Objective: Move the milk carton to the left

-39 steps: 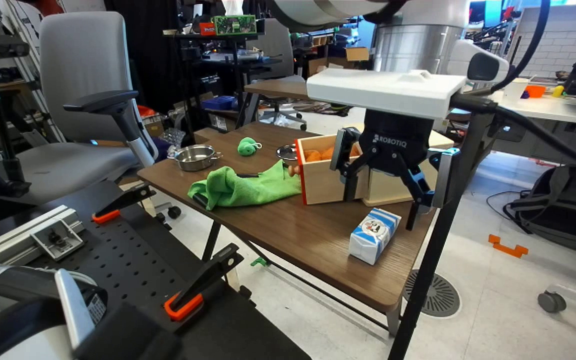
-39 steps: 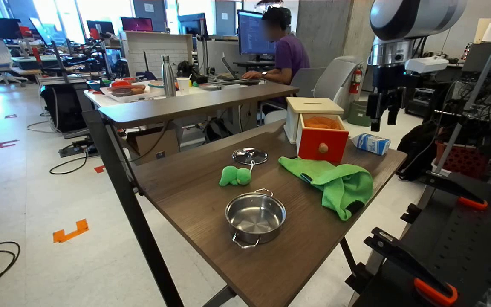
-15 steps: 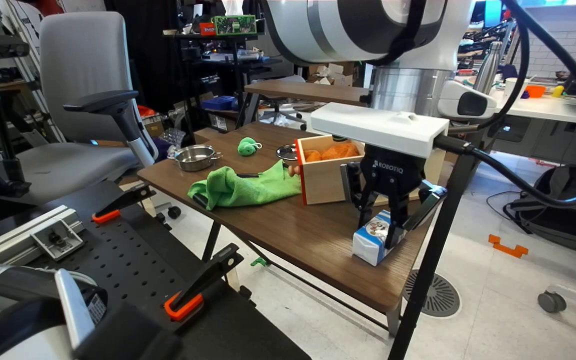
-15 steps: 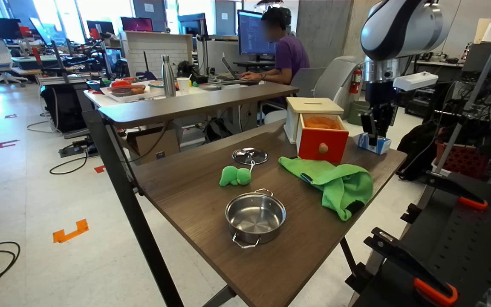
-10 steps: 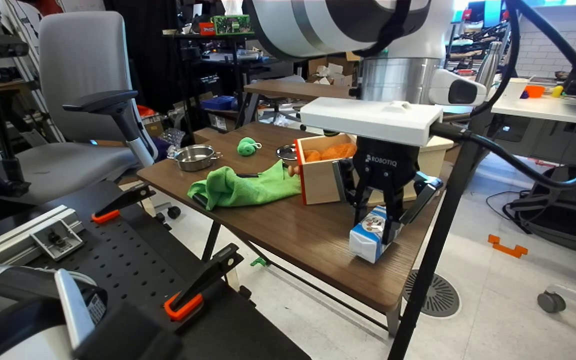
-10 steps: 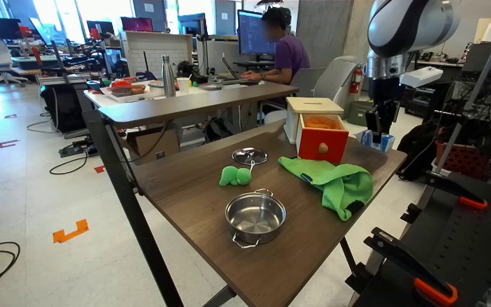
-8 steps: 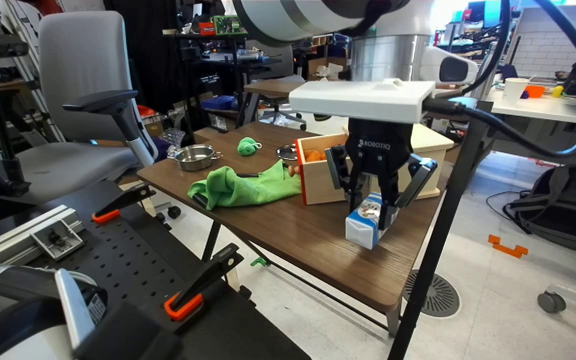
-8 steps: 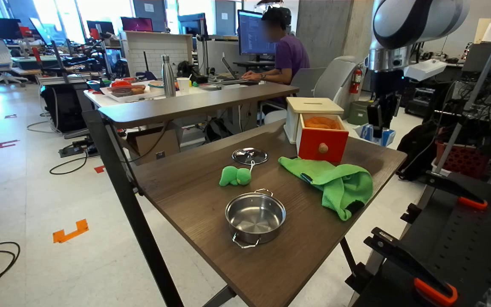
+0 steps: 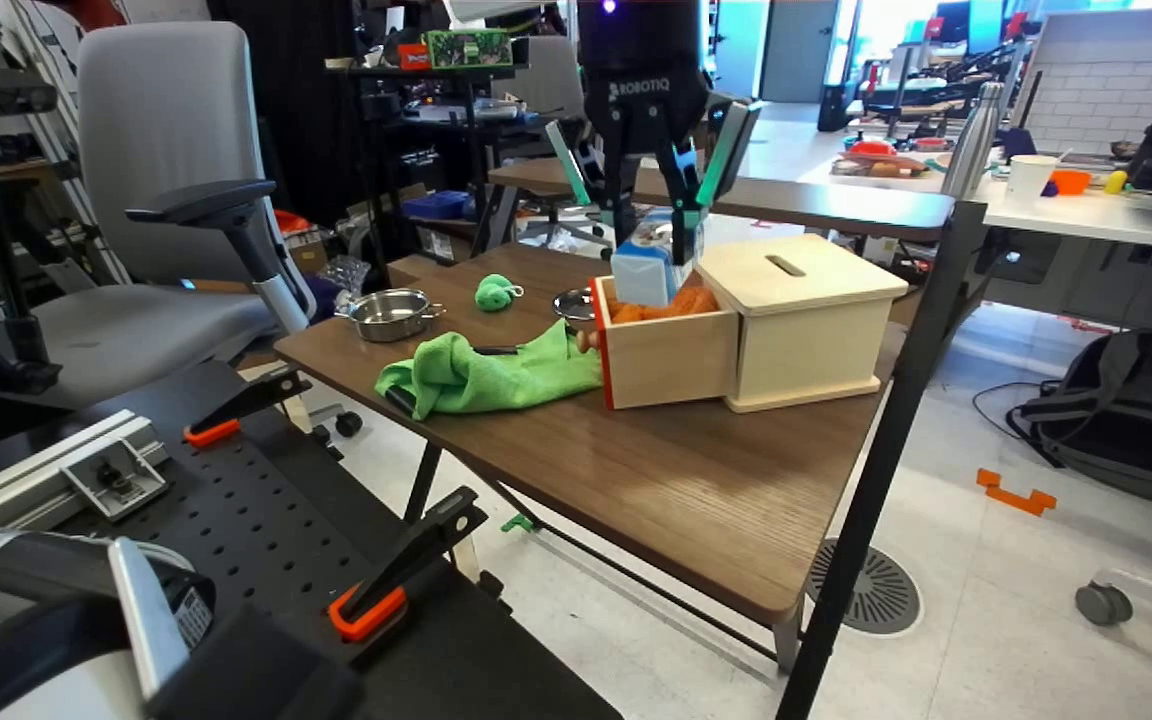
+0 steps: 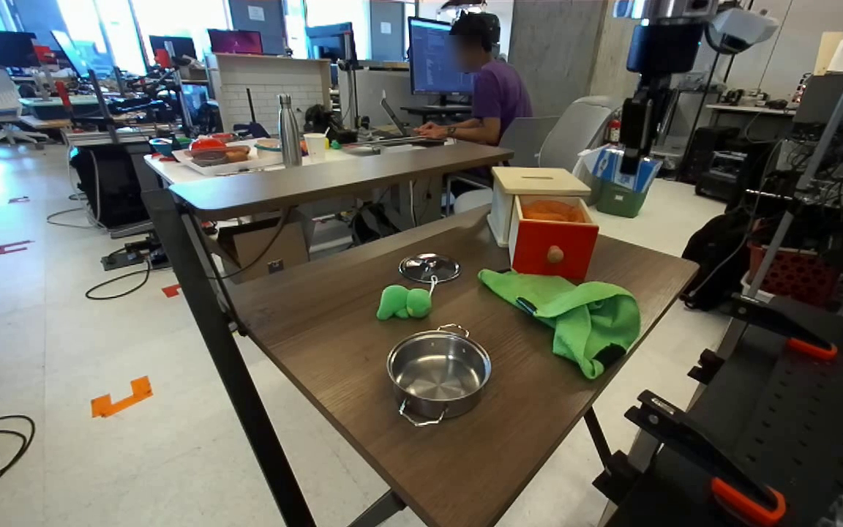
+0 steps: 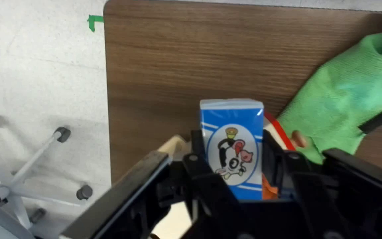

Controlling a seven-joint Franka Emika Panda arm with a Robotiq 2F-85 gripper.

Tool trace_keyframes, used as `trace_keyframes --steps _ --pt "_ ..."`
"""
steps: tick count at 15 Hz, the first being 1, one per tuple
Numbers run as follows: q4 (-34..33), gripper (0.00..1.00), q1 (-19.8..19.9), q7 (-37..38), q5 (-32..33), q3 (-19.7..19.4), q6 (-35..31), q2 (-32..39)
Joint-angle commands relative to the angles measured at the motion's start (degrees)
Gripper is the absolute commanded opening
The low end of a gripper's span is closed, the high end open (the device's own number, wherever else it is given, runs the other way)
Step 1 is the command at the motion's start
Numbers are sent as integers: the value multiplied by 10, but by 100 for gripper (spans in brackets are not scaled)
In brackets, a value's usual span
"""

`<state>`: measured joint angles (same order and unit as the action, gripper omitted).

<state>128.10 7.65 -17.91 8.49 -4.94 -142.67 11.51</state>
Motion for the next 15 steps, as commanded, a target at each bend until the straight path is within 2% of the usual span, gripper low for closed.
trace_keyframes --steps 1,8,15 --pt "22 17 -24 -18 -11 30 -1 -50" --pt "-56 17 -80 -5 -16 78 15 0" --pt "-197 17 -119 10 7 98 56 112"
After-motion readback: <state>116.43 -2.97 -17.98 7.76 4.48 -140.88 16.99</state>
